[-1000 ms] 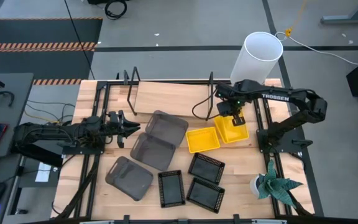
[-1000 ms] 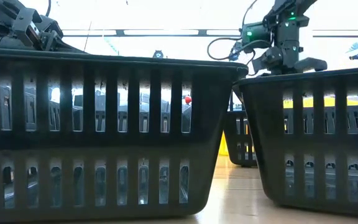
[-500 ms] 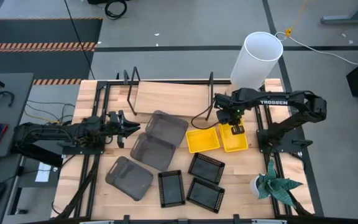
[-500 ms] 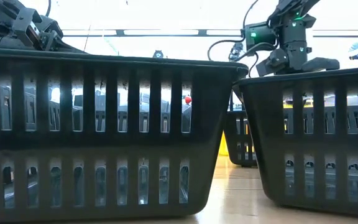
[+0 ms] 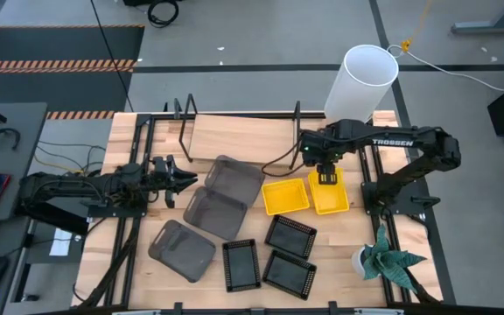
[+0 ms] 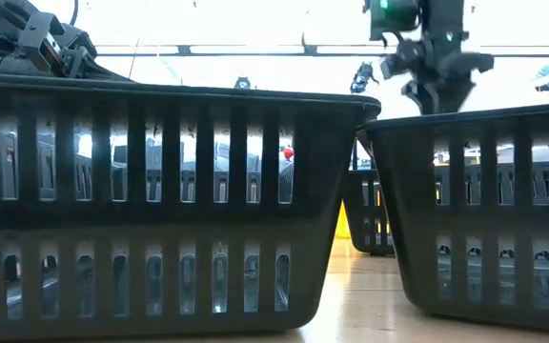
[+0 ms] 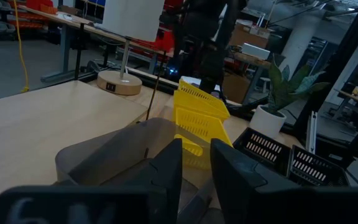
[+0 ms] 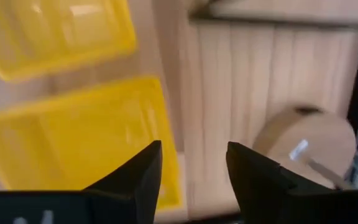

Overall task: Stack baskets on shelf by color
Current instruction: Stack the bottom yellow basket on the top right yellow basket, then stack the left yellow basket on the right yellow baskets

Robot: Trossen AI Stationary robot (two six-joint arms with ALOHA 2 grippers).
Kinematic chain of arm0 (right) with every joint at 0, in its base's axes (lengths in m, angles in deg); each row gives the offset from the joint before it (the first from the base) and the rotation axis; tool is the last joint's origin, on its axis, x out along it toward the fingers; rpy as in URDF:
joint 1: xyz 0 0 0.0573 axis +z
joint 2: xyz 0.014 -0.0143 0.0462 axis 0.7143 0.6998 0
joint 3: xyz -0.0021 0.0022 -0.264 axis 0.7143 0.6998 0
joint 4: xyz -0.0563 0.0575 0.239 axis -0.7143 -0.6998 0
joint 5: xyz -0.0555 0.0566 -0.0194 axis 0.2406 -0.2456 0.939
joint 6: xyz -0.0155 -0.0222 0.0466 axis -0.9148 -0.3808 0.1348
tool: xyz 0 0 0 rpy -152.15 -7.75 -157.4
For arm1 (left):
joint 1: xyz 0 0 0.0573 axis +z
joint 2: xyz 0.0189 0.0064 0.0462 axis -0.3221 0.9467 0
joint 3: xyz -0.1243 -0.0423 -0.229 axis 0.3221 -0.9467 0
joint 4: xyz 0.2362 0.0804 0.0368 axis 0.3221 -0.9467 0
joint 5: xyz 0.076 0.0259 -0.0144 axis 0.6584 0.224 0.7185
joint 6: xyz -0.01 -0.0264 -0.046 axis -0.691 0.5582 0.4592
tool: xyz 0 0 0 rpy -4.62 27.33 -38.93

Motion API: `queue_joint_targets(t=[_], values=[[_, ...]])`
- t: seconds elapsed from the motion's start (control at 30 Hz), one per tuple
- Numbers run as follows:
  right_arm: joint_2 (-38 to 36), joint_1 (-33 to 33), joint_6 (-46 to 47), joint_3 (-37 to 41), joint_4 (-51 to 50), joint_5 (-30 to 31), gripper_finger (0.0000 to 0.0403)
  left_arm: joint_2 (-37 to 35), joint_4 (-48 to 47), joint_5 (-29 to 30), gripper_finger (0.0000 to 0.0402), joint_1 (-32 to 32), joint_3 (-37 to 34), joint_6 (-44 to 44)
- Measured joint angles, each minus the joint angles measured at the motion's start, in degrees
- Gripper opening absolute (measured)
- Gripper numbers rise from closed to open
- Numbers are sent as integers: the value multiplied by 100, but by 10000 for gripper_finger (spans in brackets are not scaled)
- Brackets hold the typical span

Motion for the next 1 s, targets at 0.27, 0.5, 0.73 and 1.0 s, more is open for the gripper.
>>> queue_joint_targets(t=[0.27, 0.5, 0.73, 1.0], values=[[0, 264, 122, 541, 724, 648, 176, 0, 0, -1, 88, -1, -2, 0], [0, 267, 346, 1475, 1605, 1301, 160, 0, -2, -1, 87, -1, 0, -2], [3, 322, 386, 1958, 2147, 1321, 158, 0, -2, 0, 89, -2, -2, -4], [-24, 536, 608, 1108, 1806, 314, 158, 0, 0, -1, 83, 0, -1, -2]])
